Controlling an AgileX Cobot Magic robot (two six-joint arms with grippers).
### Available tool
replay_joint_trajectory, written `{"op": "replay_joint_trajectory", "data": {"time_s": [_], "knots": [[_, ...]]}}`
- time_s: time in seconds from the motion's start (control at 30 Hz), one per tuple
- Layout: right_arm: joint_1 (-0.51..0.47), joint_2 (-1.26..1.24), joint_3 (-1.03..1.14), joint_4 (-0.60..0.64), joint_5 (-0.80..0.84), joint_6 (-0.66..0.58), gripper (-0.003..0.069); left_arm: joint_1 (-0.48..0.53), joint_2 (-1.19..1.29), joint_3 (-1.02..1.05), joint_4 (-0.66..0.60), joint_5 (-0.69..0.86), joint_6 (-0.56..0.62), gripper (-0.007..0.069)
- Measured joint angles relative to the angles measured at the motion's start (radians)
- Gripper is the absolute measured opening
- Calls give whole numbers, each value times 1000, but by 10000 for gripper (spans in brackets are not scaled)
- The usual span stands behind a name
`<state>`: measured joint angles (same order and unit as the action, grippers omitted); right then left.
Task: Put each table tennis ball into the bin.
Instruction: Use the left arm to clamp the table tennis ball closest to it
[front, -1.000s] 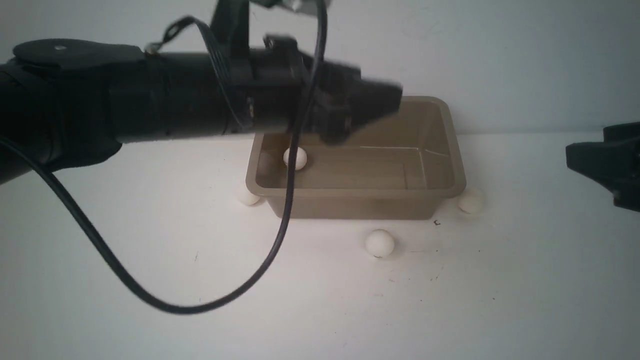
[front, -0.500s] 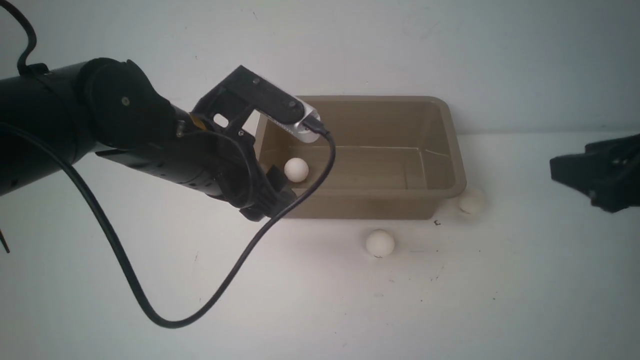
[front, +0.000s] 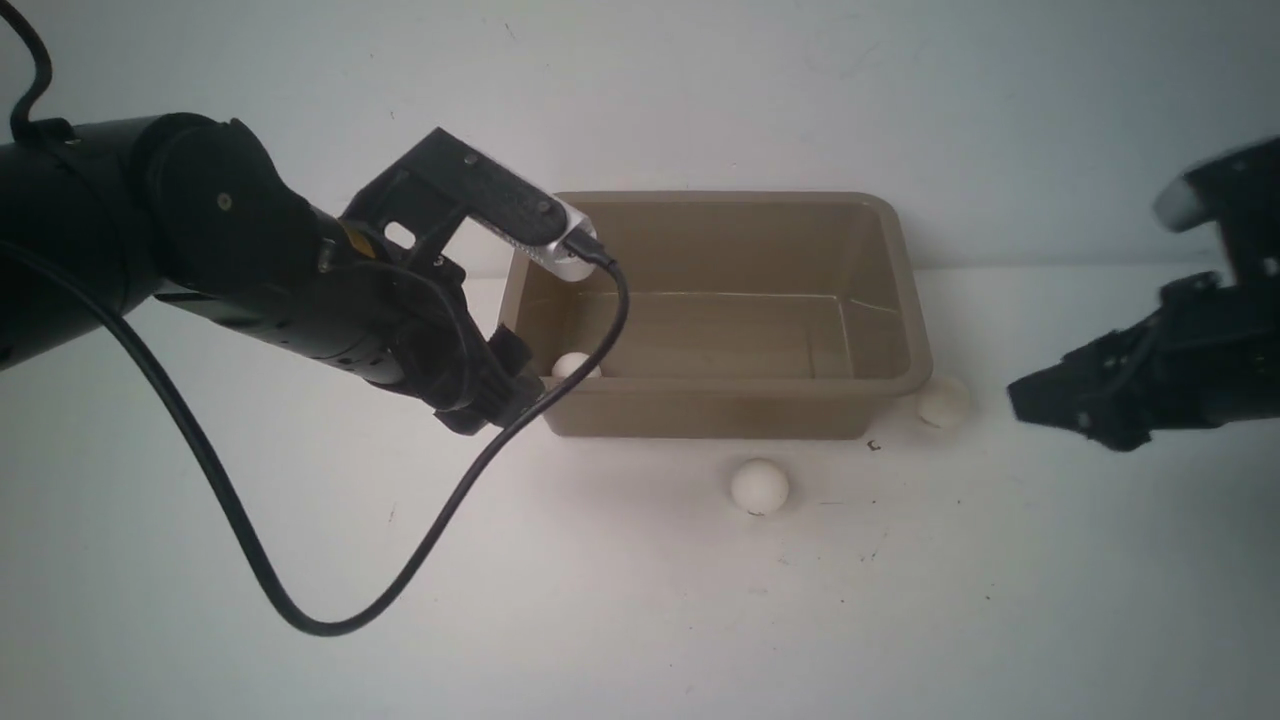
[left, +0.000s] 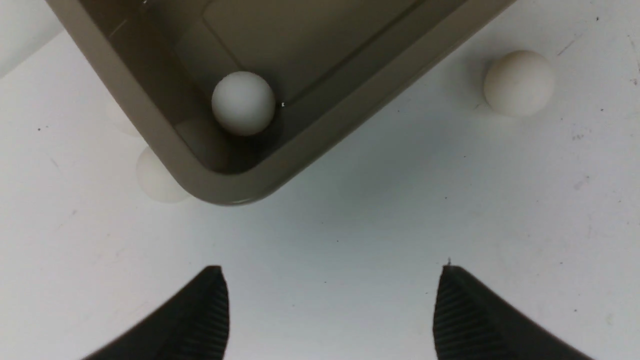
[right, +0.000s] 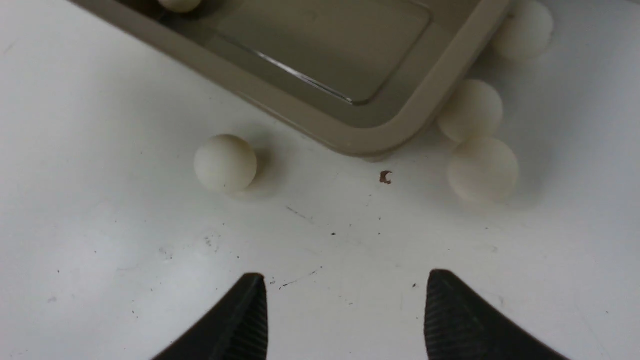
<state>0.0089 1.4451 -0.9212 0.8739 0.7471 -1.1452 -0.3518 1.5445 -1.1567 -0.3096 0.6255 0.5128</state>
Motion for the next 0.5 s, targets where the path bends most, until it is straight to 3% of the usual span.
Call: {"op": "replay_joint_trajectory", "data": {"time_s": [0.1,0.33,0.5], "knots": [[27,8,-2,-10,-57,0,388,0,0,0,-81,0,20,489],[34,14,-8,-6,-93,0,388,0,18,0,-325,4,199,489],[34,25,-8,-5,-91,0,388,0,39,0,-380,32,269,489]]}}
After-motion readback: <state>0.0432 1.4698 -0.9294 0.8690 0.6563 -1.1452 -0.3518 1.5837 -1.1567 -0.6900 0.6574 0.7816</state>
